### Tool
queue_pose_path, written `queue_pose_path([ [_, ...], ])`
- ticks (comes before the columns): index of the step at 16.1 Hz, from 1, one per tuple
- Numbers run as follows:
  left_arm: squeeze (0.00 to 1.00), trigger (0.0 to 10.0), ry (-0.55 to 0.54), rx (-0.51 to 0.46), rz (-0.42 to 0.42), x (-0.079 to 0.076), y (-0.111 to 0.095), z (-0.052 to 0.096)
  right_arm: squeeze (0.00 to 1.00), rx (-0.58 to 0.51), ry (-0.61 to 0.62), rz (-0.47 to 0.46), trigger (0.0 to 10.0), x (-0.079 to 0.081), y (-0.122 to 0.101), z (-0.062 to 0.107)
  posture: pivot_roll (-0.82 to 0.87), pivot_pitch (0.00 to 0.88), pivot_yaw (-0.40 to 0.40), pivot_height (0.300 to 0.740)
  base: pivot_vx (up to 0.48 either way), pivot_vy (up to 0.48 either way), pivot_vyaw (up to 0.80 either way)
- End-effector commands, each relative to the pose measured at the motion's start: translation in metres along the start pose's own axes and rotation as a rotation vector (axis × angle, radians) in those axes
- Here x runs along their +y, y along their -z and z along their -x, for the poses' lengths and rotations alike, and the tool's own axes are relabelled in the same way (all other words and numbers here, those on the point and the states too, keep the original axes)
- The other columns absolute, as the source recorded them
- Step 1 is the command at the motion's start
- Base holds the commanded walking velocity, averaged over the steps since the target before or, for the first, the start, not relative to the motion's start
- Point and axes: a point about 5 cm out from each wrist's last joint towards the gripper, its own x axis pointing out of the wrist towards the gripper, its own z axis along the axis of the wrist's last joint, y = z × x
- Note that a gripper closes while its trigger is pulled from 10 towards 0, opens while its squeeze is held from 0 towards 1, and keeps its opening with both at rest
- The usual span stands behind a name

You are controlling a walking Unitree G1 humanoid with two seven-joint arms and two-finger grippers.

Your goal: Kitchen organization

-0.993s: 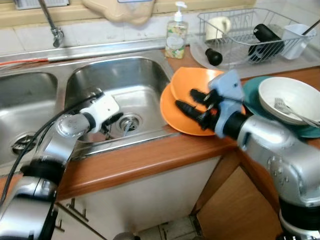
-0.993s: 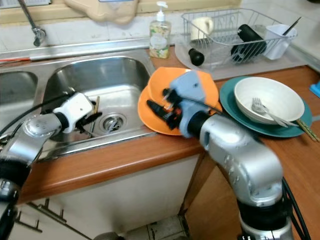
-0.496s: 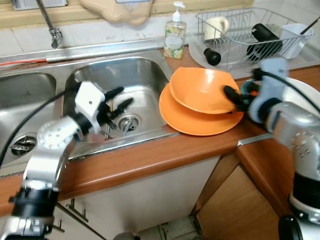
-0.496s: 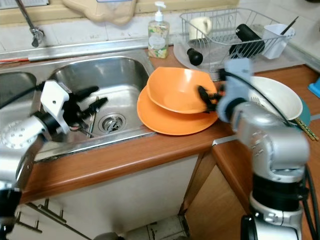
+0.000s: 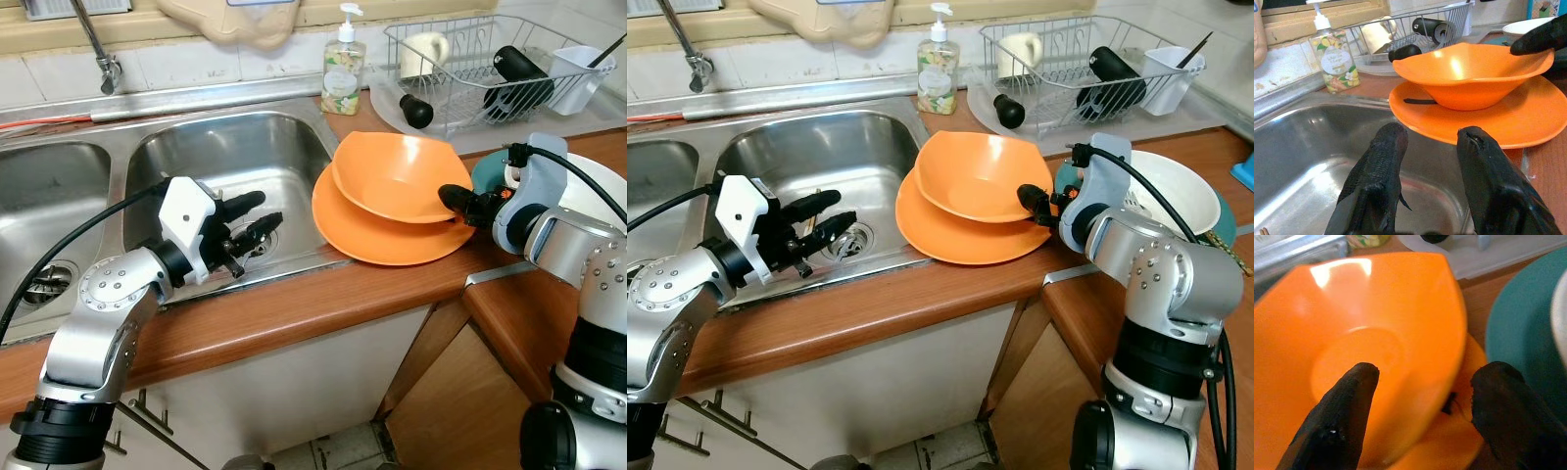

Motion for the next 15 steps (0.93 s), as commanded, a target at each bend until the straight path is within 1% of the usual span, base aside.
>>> queue_pose_path([
  [1, 0.0, 10.0, 0.008, -0.004, -0.001, -0.002, -0.004, 0.0, 0.0, 0.01, -0.018, -0.032, 4.6, 0.002, -0.001, -0.001, -0.04, 0.0, 0.023, 0.74, 0.0, 0.0, 0.0],
  [2, 0.0, 10.0, 0.015, 0.001, 0.001, -0.003, -0.004, 0.0, 0.0, 0.027, -0.031, -0.065, 2.0, 0.003, 0.002, -0.003, -0.04, 0.0, 0.023, 0.74, 0.0, 0.0, 0.0],
  [3, 0.0, 10.0, 0.017, 0.002, 0.002, -0.004, -0.004, 0.0, 0.0, 0.032, -0.035, -0.075, 2.0, 0.003, 0.003, -0.004, -0.04, 0.0, 0.023, 0.74, 0.0, 0.0, 0.0],
  [4, 0.0, 10.0, 0.023, 0.004, 0.008, -0.005, -0.004, 0.0, 0.0, 0.049, -0.049, -0.101, 0.3, 0.005, 0.007, -0.006, -0.04, 0.0, 0.023, 0.74, 0.0, 0.0, 0.0],
  [5, 0.0, 10.0, 0.027, 0.007, 0.011, -0.006, -0.005, 0.0, 0.0, 0.06, -0.056, -0.116, 0.0, 0.006, 0.01, -0.009, -0.03, 0.0, 0.024, 0.74, 0.0, 0.0, 0.0],
  [7, 0.0, 10.0, 0.039, 0.024, 0.004, -0.008, -0.003, -0.001, 0.0, 0.071, -0.054, -0.13, 0.0, 0.007, 0.014, -0.012, -0.03, 0.0, 0.023, 0.74, 0.0, 0.0, 0.0],
  [11, 0.0, 10.0, 0.035, 0.023, 0.006, -0.008, -0.003, -0.002, 0.0, 0.055, -0.071, -0.15, 0.0, 0.008, 0.01, -0.013, -0.03, 0.0, 0.023, 0.74, 0.0, 0.0, 0.0],
  [15, 0.0, 10.0, 0.038, 0.024, 0.001, -0.009, -0.003, -0.003, 0.0, 0.04, -0.069, -0.147, 0.0, 0.009, 0.008, -0.015, -0.03, 0.0, 0.025, 0.74, 0.0, 0.0, 0.0],
])
